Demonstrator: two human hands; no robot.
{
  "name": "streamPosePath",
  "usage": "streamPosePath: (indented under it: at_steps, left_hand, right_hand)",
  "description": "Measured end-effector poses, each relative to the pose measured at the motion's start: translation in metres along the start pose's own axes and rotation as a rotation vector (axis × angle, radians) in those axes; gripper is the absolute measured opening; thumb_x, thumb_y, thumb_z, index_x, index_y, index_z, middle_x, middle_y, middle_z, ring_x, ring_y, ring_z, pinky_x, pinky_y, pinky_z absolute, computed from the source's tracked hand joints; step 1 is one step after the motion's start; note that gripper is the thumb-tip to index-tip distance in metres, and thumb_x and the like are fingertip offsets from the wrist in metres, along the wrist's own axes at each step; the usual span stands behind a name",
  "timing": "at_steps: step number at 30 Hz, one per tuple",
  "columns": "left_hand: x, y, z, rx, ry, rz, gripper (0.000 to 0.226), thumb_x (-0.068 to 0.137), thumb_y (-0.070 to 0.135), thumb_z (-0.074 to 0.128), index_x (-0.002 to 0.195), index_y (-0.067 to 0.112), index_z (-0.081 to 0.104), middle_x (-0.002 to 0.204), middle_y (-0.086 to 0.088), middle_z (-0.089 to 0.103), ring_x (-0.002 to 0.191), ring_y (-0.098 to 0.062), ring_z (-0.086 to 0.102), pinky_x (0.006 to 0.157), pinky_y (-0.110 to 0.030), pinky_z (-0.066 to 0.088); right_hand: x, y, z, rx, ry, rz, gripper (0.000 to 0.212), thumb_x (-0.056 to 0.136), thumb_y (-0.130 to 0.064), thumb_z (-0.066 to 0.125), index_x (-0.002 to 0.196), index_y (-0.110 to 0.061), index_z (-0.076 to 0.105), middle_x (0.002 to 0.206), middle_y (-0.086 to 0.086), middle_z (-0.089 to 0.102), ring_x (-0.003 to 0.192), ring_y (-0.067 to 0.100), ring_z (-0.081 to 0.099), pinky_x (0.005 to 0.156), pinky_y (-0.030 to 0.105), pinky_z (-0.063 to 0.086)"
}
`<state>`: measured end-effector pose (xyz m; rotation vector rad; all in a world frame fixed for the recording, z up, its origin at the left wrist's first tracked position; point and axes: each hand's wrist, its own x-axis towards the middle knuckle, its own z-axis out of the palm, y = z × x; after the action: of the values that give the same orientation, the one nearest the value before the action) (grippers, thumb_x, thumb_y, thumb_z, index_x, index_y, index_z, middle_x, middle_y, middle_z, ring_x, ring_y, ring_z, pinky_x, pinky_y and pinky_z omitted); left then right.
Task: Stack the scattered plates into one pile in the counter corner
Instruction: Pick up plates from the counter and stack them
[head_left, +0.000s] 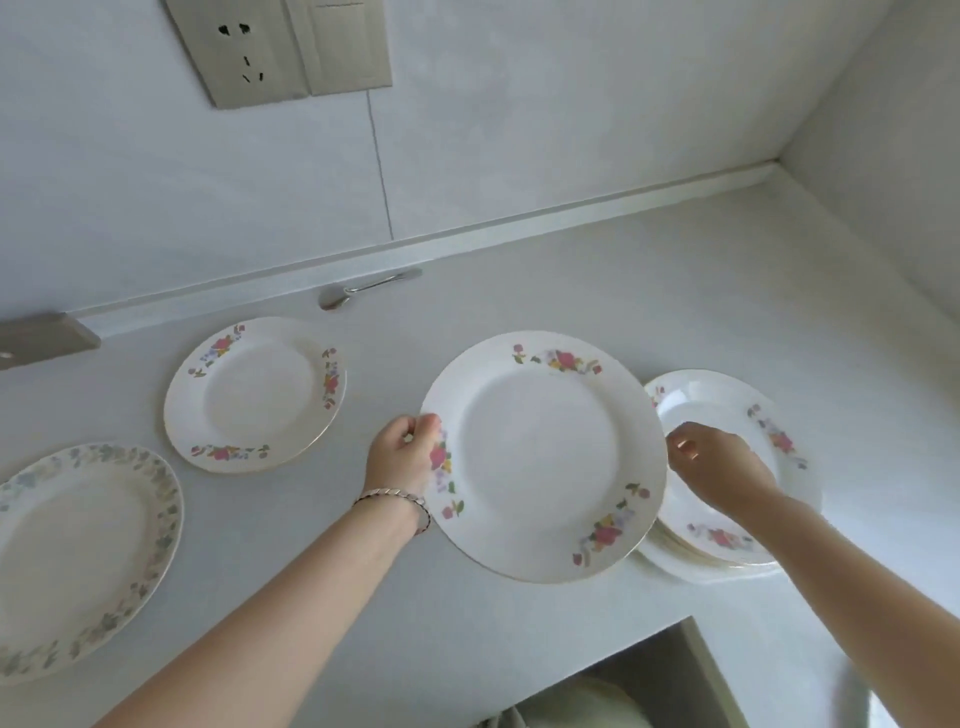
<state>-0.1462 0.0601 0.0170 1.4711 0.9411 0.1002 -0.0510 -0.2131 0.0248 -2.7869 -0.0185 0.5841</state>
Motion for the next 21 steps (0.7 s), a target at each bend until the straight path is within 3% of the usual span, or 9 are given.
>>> streamPosePath:
  at_steps: [4,7,10,13,17,21]
  left_hand:
    - [-0.019,0.007,0.082,-0.052,-0.092,0.002,0.035,0.087,0.01,0.055,0.055,0.013,0.042,0.062,-0.008,0.045,0.06,-0.02,0.044,0.058,-0.027,0.037]
    - [-0.033,0.006,0.135,-0.019,-0.146,-0.02,0.037,0.088,0.007,0.054,0.055,0.011,0.038,0.054,-0.004,0.04,0.041,-0.008,0.046,0.043,-0.017,0.036]
    - [-0.045,0.003,0.176,0.036,-0.186,-0.072,0.039,0.088,0.007,0.054,0.056,0.011,0.034,0.054,-0.005,0.039,0.041,-0.007,0.049,0.039,-0.014,0.032]
    - [-0.054,0.002,0.201,0.125,-0.178,-0.077,0.046,0.09,0.005,0.052,0.053,0.011,0.024,0.036,0.003,0.033,0.023,0.001,0.043,0.026,-0.009,0.022]
    - [-0.056,0.003,0.217,0.195,-0.191,-0.067,0.048,0.09,0.005,0.052,0.053,0.012,0.023,0.019,0.006,0.03,0.02,0.004,0.04,0.025,-0.012,0.022]
    - [-0.047,0.002,0.225,0.294,-0.177,-0.042,0.047,0.089,0.008,0.053,0.053,0.013,0.023,0.046,-0.001,0.03,0.027,-0.007,0.036,0.033,-0.016,0.023]
  right_hand:
    - [0.001,0.069,-0.03,0.009,0.05,0.116,0.013,0.092,-0.026,0.044,0.089,-0.023,0.056,0.089,-0.001,0.063,0.081,0.024,0.055,0.067,0.029,0.043]
    - [0.0,0.114,-0.044,0.03,0.088,0.19,0.013,0.092,-0.029,0.045,0.089,-0.024,0.056,0.089,-0.001,0.063,0.08,0.025,0.056,0.066,0.03,0.044]
    - [-0.001,0.15,-0.05,0.06,0.123,0.247,0.016,0.092,-0.031,0.045,0.093,-0.024,0.059,0.09,-0.002,0.063,0.079,0.024,0.058,0.065,0.029,0.045]
    - [-0.001,0.175,-0.049,0.116,0.142,0.275,0.024,0.092,-0.031,0.046,0.109,-0.019,0.06,0.091,-0.003,0.06,0.081,0.024,0.058,0.068,0.029,0.045]
    - [0.002,0.19,-0.044,0.151,0.138,0.283,0.026,0.093,-0.029,0.046,0.113,-0.019,0.059,0.091,-0.003,0.059,0.08,0.023,0.057,0.067,0.029,0.045]
    - [0.009,0.192,-0.042,0.195,0.156,0.268,0.025,0.092,-0.029,0.047,0.112,-0.019,0.059,0.09,-0.003,0.06,0.08,0.022,0.056,0.067,0.028,0.044]
